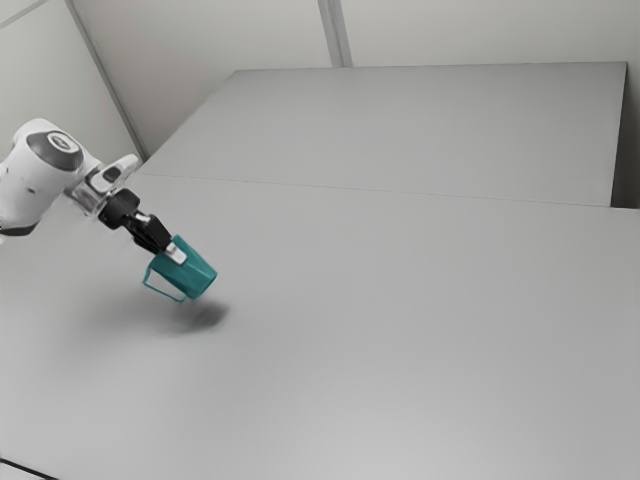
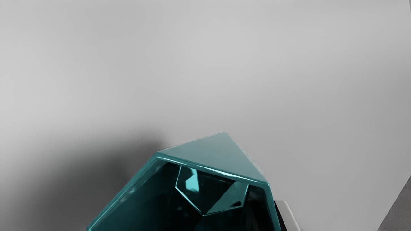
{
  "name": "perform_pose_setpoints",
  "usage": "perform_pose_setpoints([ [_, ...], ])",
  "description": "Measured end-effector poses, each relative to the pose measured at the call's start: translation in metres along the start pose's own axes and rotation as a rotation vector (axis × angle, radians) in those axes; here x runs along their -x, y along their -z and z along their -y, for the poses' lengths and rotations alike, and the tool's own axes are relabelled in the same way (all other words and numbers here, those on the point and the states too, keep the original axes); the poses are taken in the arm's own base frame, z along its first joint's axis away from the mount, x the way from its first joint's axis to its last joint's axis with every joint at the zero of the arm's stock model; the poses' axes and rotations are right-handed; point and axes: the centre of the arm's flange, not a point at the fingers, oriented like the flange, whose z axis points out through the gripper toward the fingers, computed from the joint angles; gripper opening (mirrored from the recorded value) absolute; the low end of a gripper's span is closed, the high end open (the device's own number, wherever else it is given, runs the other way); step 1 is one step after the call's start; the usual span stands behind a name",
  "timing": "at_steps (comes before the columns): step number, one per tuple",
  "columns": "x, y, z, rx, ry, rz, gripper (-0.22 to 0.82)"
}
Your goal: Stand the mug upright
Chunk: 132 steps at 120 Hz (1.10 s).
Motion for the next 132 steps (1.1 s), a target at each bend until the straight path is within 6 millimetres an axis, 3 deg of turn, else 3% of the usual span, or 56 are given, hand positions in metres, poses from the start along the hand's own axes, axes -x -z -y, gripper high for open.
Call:
perform_pose_setpoints([
  [37,-0.053,-0.038,-0.069,-0.24,-0.163,0.151,-0.17],
  [59,-0.074,-0.078,-0.102,-0.395,-0.242,0.264,-0.17],
  [87,-0.086,-0.119,-0.122,-0.547,-0.287,0.288,-0.18],
  [108,-0.099,-0.122,-0.124,-0.618,-0.296,0.225,-0.18],
  [132,-0.108,-0.137,-0.11,-0.645,-0.286,0.201,-0.18],
])
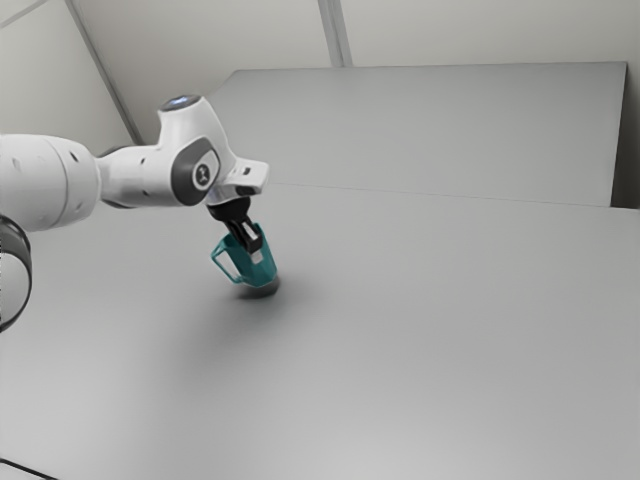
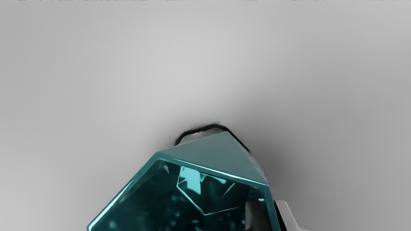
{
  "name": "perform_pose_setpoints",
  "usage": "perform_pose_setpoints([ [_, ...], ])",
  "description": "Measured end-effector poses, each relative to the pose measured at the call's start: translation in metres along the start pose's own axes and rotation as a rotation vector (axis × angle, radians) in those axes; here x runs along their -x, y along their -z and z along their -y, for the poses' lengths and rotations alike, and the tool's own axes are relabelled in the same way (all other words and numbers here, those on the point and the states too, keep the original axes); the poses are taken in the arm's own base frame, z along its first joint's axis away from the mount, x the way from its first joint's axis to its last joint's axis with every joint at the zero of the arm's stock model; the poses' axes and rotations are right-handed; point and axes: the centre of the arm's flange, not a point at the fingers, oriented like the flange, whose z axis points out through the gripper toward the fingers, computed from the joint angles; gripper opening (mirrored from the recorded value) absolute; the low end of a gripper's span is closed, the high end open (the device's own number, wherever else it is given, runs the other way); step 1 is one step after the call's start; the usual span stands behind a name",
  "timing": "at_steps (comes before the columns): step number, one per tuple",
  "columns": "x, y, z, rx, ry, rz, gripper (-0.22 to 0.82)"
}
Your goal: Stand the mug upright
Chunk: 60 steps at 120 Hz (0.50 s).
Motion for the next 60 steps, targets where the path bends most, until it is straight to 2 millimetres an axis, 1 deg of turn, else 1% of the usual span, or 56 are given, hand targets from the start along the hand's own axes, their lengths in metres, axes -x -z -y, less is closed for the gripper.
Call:
perform_pose_setpoints([
  [23,-0.005,-0.019,0.002,-0.006,0.012,0.008,-0.18],
  [60,-0.006,-0.025,0.003,-0.013,0.032,0.004,-0.17],
])
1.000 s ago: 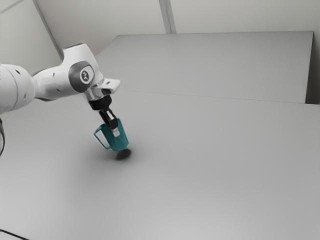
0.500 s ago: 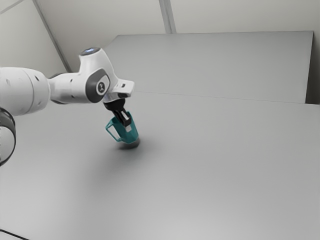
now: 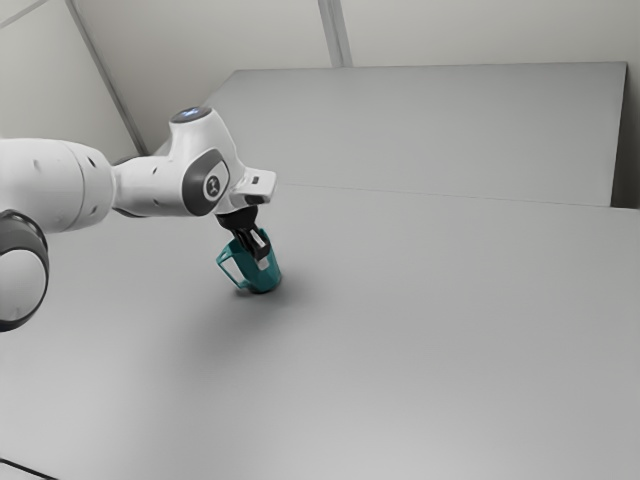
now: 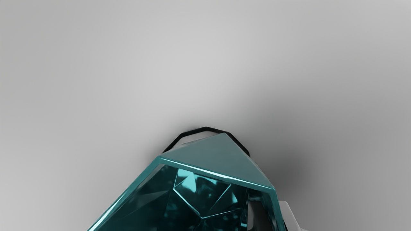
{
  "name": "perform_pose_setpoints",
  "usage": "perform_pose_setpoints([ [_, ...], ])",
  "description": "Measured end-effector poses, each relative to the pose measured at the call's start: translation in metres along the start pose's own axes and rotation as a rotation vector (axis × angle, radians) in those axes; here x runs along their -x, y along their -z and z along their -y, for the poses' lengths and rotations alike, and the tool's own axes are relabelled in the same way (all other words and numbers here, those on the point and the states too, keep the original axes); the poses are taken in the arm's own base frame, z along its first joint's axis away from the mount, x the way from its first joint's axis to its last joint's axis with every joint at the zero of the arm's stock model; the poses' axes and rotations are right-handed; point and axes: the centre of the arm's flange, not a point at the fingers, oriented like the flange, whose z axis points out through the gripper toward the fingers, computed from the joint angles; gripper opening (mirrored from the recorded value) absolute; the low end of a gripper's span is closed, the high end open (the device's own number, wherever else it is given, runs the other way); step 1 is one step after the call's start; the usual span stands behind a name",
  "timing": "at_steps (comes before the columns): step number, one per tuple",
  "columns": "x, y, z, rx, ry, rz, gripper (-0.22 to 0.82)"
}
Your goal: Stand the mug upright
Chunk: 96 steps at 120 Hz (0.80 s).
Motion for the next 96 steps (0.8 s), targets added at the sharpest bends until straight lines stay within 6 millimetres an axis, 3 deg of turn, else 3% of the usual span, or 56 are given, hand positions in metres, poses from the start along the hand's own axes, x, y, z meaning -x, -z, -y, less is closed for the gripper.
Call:
perform_pose_setpoints([
  [8,0.0,0.0,0.0,-0.002,0.002,0.0,-0.16],
  [29,-0.001,0.002,-0.001,0.004,0.004,-0.005,0.22],
  [46,-0.002,0.008,-0.005,-0.007,-0.013,-0.007,0.41],
  [72,-0.001,0.031,-0.006,-0.024,-0.023,-0.027,0.53],
  [96,0.012,0.086,-0.007,-0.047,0.006,-0.046,0.58],
])
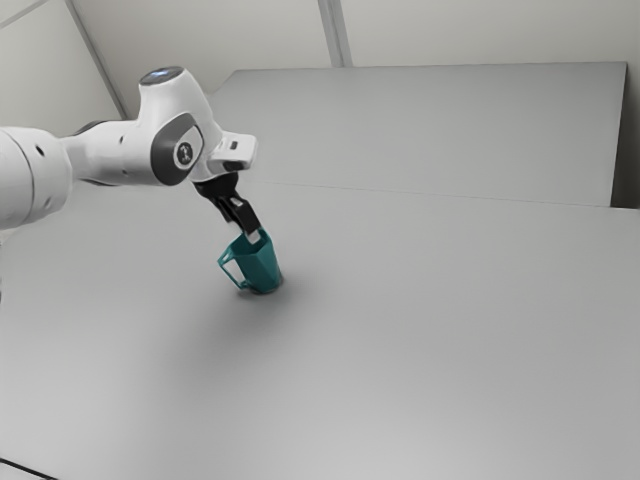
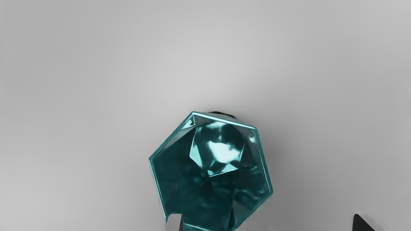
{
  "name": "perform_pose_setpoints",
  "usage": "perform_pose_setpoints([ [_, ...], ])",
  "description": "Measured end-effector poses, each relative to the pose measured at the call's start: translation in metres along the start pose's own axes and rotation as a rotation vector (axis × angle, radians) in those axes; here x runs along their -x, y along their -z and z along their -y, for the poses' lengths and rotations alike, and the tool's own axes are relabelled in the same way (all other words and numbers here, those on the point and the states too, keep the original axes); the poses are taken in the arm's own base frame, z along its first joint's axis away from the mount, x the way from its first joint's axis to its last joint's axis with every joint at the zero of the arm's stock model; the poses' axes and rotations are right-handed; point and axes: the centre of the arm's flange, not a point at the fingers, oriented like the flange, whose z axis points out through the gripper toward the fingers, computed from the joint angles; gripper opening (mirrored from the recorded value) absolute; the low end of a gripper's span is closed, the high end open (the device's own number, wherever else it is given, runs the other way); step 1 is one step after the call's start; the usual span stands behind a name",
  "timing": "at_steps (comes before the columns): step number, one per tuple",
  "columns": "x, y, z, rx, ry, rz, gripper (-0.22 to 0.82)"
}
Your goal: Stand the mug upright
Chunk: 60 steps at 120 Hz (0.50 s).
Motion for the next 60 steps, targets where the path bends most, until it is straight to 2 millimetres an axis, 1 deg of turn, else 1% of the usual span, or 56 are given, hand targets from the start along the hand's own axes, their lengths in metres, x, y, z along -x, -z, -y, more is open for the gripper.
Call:
perform_pose_setpoints([
  [7,0.002,0.017,0.001,-0.01,0.013,0.001,0.58],
  [18,0.006,0.05,0.001,-0.024,0.039,0.002,0.59],
  [34,0.012,0.102,0.012,-0.063,0.099,0.02,0.6],
  [44,0.024,0.124,0.016,-0.071,0.141,0.048,0.6],
  [60,0.035,0.164,0.025,-0.087,0.211,0.068,0.6],
])
